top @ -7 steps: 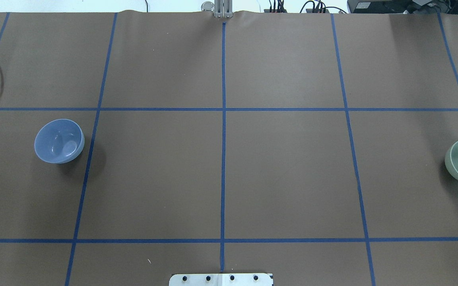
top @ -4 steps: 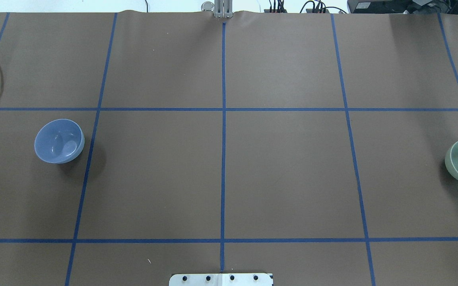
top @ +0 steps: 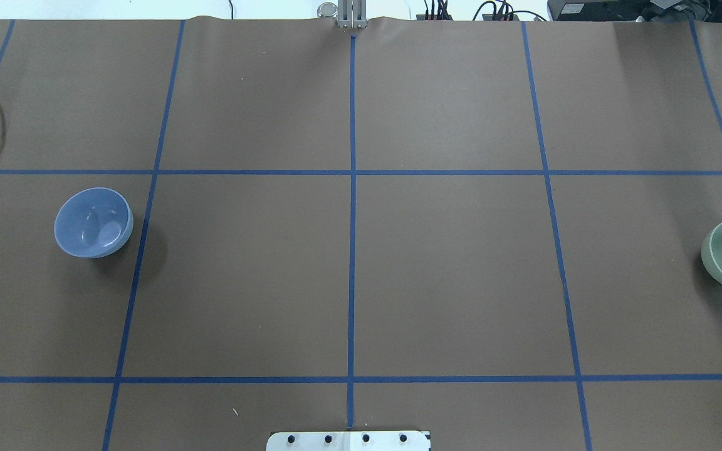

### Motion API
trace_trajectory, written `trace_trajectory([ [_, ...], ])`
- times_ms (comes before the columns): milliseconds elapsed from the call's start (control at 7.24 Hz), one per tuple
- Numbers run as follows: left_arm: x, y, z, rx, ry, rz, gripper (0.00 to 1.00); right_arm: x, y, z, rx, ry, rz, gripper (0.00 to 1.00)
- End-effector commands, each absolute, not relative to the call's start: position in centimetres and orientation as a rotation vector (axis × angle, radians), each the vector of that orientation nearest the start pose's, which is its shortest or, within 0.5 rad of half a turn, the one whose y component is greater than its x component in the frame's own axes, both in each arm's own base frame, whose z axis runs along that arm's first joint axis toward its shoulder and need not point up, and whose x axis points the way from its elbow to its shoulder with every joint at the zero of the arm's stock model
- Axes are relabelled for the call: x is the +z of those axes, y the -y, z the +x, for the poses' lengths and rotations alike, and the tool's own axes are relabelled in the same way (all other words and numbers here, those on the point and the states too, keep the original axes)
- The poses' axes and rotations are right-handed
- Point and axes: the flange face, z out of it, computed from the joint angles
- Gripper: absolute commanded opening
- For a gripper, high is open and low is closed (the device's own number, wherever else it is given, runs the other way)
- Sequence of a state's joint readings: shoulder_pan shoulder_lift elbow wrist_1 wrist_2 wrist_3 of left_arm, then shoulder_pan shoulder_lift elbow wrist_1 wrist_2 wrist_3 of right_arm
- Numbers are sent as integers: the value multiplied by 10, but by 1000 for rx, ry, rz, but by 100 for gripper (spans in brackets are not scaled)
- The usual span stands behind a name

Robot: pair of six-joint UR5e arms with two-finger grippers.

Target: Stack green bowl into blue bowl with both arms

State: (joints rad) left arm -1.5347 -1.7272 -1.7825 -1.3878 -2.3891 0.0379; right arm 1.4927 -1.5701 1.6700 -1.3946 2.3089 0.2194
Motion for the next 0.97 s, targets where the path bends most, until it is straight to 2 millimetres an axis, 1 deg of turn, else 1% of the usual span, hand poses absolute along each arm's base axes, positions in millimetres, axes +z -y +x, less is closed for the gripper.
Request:
trace_trajectory([
  [0, 430, 590, 52, 180, -835, 136, 99, 597, 503, 26, 40, 785, 139, 100],
  [138, 432, 604, 77, 211, -838, 113, 98, 624, 469, 26, 39, 805, 125, 100],
  [276, 430, 603, 99, 232, -841, 101, 98, 643, 448, 28, 26, 810, 165, 100],
  [415, 429, 603, 122, 228, -854, 105, 98, 655, 438, 27, 42, 806, 126, 100],
  [553, 441, 607, 148, 243, -857, 119, 98, 668, 423, 15, 24, 803, 85, 99],
  [691, 466, 613, 168, 253, -858, 129, 98, 669, 423, 1, -5, 802, 69, 99],
  [829, 485, 616, 189, 254, -868, 140, 98, 673, 426, -11, -33, 795, 55, 99],
])
